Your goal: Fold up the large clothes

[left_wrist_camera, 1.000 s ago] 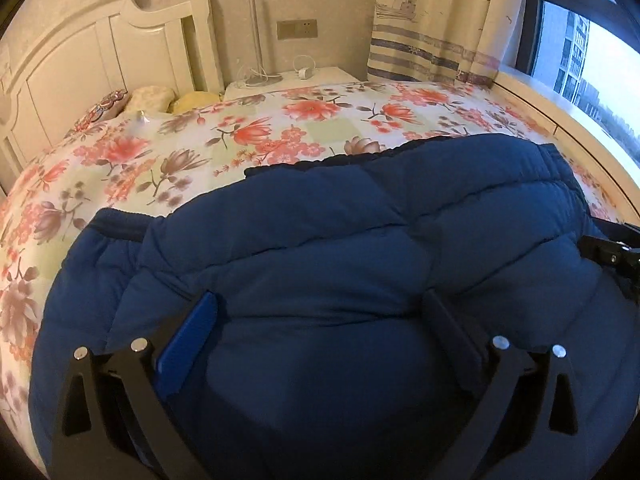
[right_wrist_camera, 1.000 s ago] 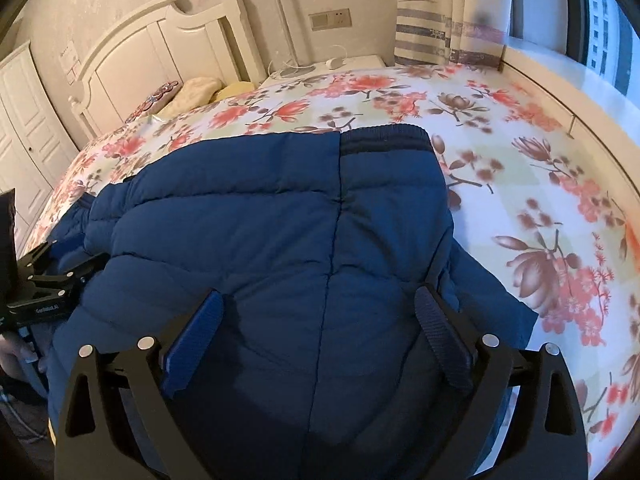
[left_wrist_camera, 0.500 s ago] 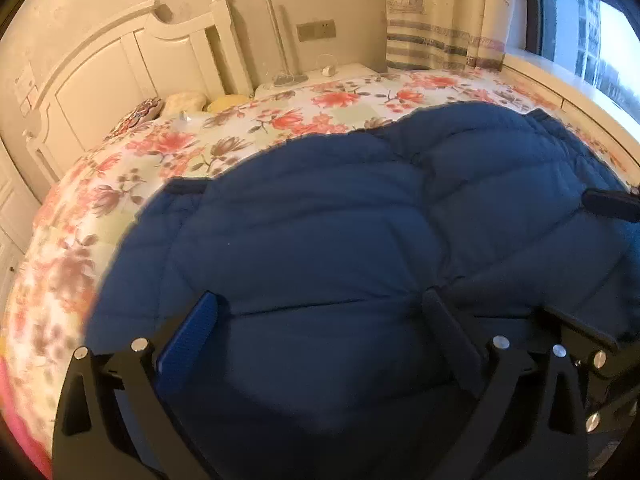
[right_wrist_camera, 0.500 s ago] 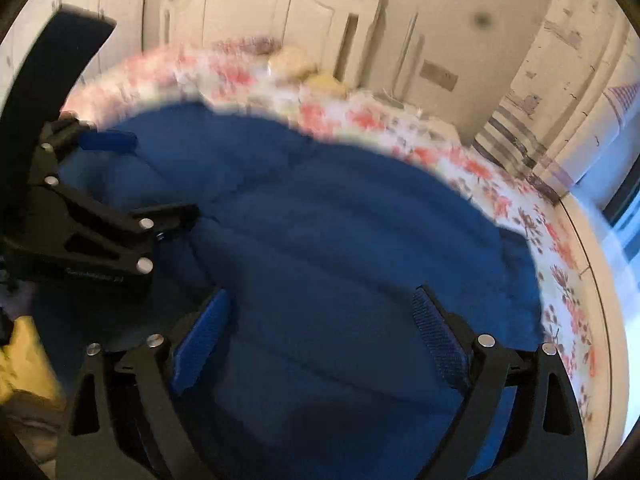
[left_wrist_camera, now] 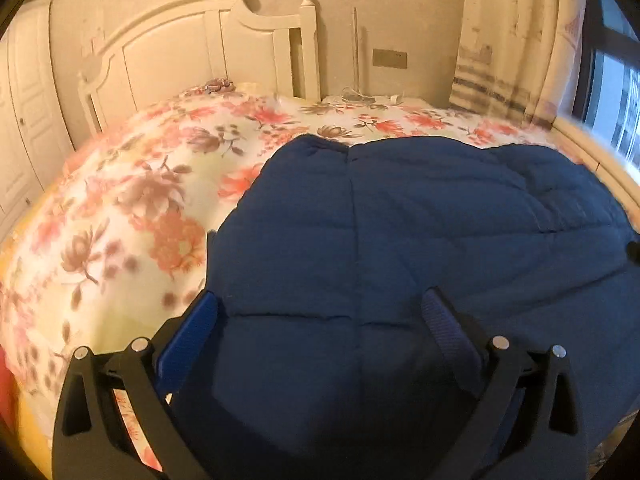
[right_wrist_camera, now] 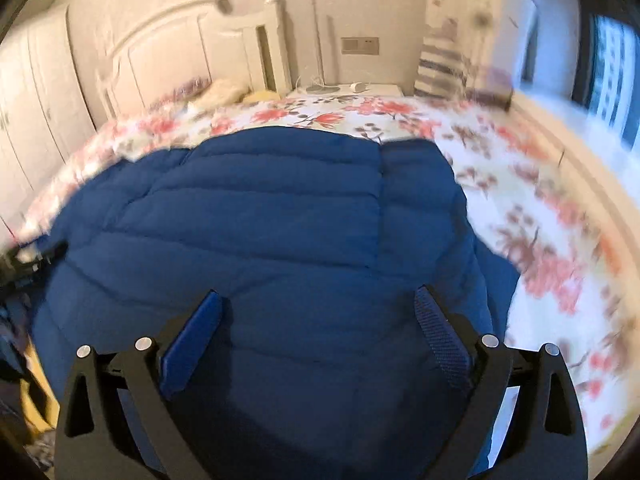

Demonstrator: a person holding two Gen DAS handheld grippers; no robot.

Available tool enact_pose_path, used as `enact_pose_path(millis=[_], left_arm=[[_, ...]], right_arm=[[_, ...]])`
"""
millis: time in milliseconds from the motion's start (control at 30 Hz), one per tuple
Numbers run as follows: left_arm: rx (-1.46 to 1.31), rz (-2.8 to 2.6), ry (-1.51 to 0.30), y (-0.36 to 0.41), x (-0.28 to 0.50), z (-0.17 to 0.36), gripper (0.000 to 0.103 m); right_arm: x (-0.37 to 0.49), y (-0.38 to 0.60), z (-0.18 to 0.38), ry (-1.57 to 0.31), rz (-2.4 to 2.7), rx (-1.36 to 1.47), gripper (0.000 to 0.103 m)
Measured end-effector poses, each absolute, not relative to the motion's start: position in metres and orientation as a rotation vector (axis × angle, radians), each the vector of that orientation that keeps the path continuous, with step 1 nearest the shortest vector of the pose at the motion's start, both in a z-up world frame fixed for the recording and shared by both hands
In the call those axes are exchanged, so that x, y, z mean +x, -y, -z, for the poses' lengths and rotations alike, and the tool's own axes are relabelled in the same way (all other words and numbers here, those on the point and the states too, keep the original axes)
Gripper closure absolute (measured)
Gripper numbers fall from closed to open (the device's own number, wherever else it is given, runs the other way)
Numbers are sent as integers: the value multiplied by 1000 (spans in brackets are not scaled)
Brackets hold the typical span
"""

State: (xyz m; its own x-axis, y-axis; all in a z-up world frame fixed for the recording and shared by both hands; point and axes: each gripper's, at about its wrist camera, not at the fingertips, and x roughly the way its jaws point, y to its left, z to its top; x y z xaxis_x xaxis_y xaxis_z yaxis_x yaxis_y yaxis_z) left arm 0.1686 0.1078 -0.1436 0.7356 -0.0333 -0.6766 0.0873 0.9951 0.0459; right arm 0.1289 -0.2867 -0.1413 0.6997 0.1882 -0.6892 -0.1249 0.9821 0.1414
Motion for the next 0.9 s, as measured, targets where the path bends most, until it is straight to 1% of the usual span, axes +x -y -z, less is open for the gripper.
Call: enact_pose_path(millis=[100, 233, 367, 467, 533, 633, 700, 833, 900], left_arm=[[129, 40, -736, -98, 170, 145, 2], [112, 51, -742, -101, 168, 147, 2], [121, 43, -739, -100, 169, 151, 2], [118, 45, -737, -100, 169, 151, 2], [116, 45, -735, -100, 168, 151, 2], [115, 45, -735, -99, 168, 151, 2], [112, 45, -735, -100, 168, 152, 2], [114, 44, -734, -100, 169, 152, 2], [115, 44, -733, -100, 168, 152, 2]], right_arm=[[131, 279, 140, -790, -153, 46, 11], [124, 271, 129, -792, -71, 27, 11], [90, 232, 111, -704, -205, -21, 11], [74, 186, 127, -714, -298, -166, 9], [68, 171, 143, -664, -265, -244, 5], [72, 182, 143, -686, -302, -185, 5], [71, 192, 137, -693, -278, -195, 7], [67, 247, 129, -669, -135, -92, 7], [66, 279, 137, -694, -60, -23, 7]])
